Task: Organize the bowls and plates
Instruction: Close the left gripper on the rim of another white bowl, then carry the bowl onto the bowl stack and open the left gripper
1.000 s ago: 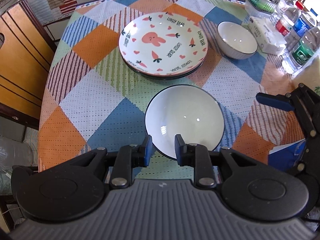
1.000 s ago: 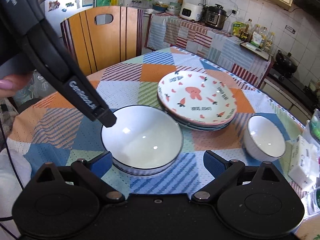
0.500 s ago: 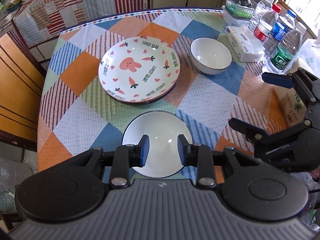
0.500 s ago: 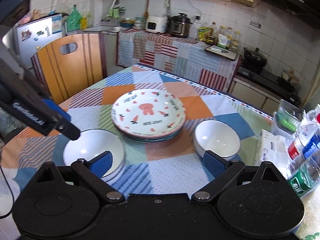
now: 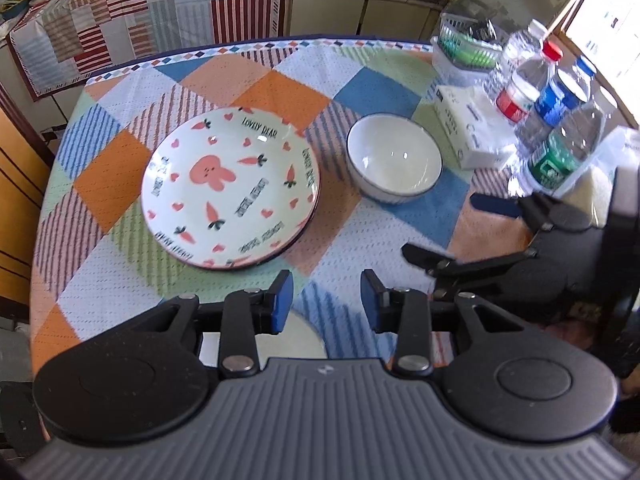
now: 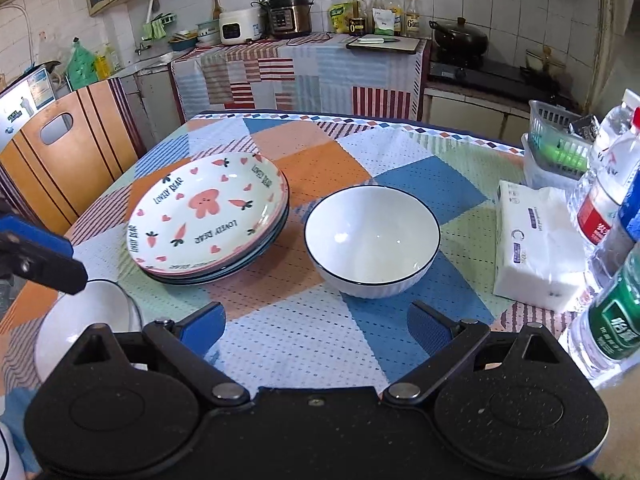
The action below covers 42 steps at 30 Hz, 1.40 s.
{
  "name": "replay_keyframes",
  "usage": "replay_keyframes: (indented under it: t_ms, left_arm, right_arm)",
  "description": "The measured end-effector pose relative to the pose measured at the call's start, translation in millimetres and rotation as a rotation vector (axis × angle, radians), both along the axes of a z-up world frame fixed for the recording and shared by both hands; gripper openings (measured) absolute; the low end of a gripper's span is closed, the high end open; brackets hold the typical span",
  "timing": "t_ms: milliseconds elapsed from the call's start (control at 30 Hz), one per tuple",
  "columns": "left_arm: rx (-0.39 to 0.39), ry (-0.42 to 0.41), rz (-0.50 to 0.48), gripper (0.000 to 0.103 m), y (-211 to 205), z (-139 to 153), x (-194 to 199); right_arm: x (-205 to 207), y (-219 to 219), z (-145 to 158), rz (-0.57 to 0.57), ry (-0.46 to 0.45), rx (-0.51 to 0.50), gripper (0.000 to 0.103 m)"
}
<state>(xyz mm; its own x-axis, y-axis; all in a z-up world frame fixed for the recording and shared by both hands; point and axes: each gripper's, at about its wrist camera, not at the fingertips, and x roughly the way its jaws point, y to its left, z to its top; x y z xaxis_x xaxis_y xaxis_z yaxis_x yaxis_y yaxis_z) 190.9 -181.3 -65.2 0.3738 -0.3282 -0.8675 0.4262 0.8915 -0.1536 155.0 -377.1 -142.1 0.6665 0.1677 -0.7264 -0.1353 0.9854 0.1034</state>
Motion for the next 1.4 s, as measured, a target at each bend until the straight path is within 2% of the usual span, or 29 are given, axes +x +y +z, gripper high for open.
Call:
replay_keyframes:
  t_ms: [300, 500, 567, 767, 867, 1000, 1133, 1267, 1400]
  left_arm:
    - [-0.079, -0.028, 0.059, 0.041, -36, -31, 34]
    - [-0.071, 0.021, 0.063, 0.039, -64, -55, 54]
    - [-0.075, 0.041, 0.097, 0.039, -71, -63, 59]
    - [-0.124, 0.068, 0.186, 0.039, -80, -84, 74]
    - [-0.137, 0.045, 0.162, 0.038, -85, -87, 77]
    - [-0.109, 0.038, 0.164, 0.038, -91, -93, 87]
    - [-0.083, 0.001, 0.138, 0.036, -98, -98, 93]
    - [-0.112, -0.007, 0.117, 0.036, -100, -106, 99]
    - [-0.069, -0.021, 0.097, 0.031, -105, -106, 94]
  right_arm:
    - [29, -5, -43, -0.016, -0.017, -0.018, 0.099]
    - [44, -7, -67, -0.055, -0.023, -0.038, 0.099]
    - [50, -2, -73, -0.048, -0.017, -0.079, 0.099]
    - [61, -3, -84, -0.098, -0.045, -0.05, 0.099]
    - [63, -4, -88, -0.103, -0.068, -0.068, 0.099]
    - [65, -7, -92, -0.108, -0.088, -0.055, 0.098]
    - [66, -6, -93, -0.116, -0.097, -0.062, 0.094]
    - [67, -8, -94, -0.115, -0.111, -0.061, 0.093]
    - [66, -9, -90, -0.127, -0.094, -0.044, 0.086]
